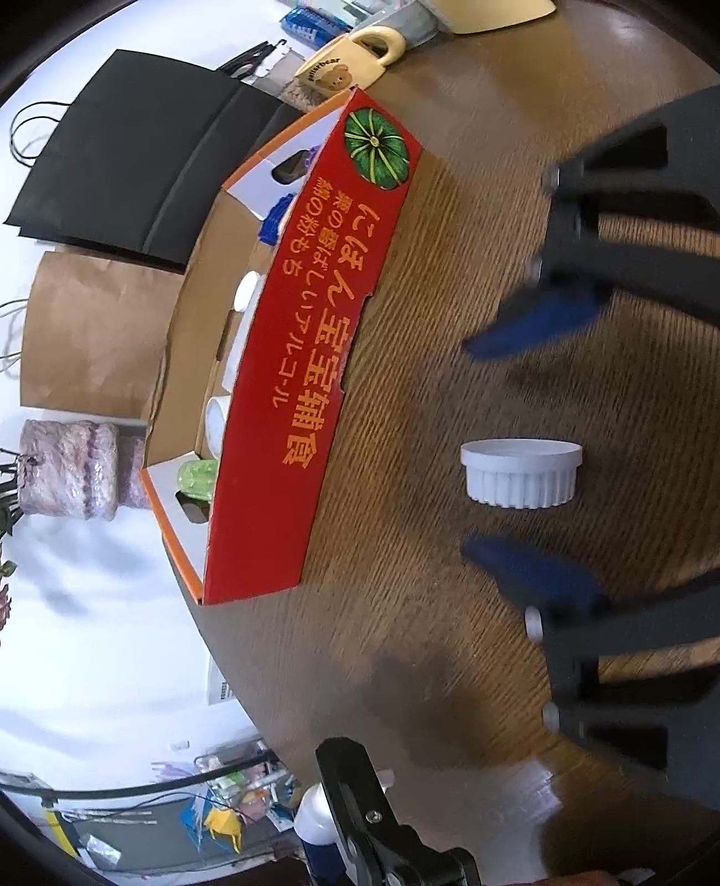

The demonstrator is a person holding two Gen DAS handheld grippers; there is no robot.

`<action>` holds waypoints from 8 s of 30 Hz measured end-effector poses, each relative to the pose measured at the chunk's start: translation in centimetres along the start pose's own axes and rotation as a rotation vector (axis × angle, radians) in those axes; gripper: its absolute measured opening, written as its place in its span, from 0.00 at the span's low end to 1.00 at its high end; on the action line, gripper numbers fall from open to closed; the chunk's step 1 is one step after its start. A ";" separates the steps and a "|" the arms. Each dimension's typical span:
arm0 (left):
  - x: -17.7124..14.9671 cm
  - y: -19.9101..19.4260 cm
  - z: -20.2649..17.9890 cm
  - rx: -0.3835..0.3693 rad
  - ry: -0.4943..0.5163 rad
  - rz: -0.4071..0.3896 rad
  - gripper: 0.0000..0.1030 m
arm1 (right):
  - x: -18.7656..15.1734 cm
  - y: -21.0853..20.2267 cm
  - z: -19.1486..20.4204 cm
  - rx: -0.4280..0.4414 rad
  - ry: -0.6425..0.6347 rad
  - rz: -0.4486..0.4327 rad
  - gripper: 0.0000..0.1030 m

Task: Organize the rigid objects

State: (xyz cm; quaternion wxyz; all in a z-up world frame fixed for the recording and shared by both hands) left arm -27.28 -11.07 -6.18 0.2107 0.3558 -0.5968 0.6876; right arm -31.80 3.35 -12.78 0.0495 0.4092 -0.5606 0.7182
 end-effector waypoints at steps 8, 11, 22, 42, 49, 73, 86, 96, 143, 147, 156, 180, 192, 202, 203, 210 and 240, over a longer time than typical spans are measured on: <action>-0.1 0.2 0.0 0.002 -0.002 0.003 0.93 | 0.0 -0.7 0.5 0.048 -0.015 -0.026 0.18; -0.1 0.1 0.0 0.002 -0.005 0.000 0.93 | 0.1 -1.1 0.4 0.052 -0.020 -0.038 0.17; 0.5 -1.0 -1.6 -0.005 -0.013 -0.020 0.93 | 1.7 -3.7 -0.3 0.061 -0.023 -0.136 0.17; 5.6 -2.3 -6.1 -0.026 -0.058 -0.090 0.93 | 6.8 -8.5 -4.9 0.012 -0.006 -0.329 0.17; 7.9 -1.7 -7.2 -0.027 -0.100 -0.111 0.93 | 8.5 -8.8 -6.7 0.004 0.014 -0.368 0.17; 13.4 4.9 -10.6 -0.002 -0.089 -0.110 0.93 | 13.4 -4.1 -12.0 0.004 0.046 -0.365 0.17; 15.5 9.0 -11.5 0.030 -0.057 -0.109 0.93 | 14.8 -0.6 -15.0 -0.025 0.032 -0.318 0.17; 15.7 10.7 -11.7 0.012 -0.039 -0.102 0.94 | 14.4 1.3 -16.2 -0.046 0.040 -0.274 0.18; 12.7 2.0 -8.5 0.006 -0.046 -0.222 1.00 | 11.6 -7.6 -12.6 -0.073 0.013 -0.414 1.00; 11.3 -0.2 -8.5 0.008 -0.032 -0.239 1.00 | 10.0 -9.9 -11.7 -0.065 0.013 -0.433 1.00; 7.6 -4.7 -8.7 0.006 0.007 -0.272 1.00 | 5.9 -14.1 -9.6 -0.061 0.032 -0.454 1.00; -3.0 -13.0 -6.2 0.012 0.008 -0.259 1.00 | -5.5 -19.8 -3.8 -0.080 0.057 -0.442 1.00; -5.3 -14.3 -6.4 -0.005 0.017 -0.248 1.00 | -7.3 -20.6 -2.7 -0.079 0.062 -0.437 1.00; -5.5 -14.7 -6.2 -0.009 0.015 -0.254 1.00 | -7.6 -21.0 -2.6 -0.082 0.067 -0.439 1.00; -5.5 -14.7 -6.3 -0.010 0.015 -0.253 1.00 | -7.6 -20.9 -2.5 -0.081 0.067 -0.438 1.00; -5.6 -14.8 -6.3 -0.015 0.016 -0.251 1.00 | -7.6 -21.0 -2.4 -0.081 0.067 -0.437 1.00; -5.6 -14.2 -6.7 -0.040 0.026 -0.237 1.00 | -7.5 -19.9 -2.5 -0.084 0.072 -0.416 1.00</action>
Point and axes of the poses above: each gripper's, at about its wrist camera, not at the fingertips, and y roughly the way its jaws point, z to its left, x to its top, the point moved 6 cm from there along y, roughly the way its jaws point, and after that the axes turned 8 degrees about x, right-handed, at the moved point
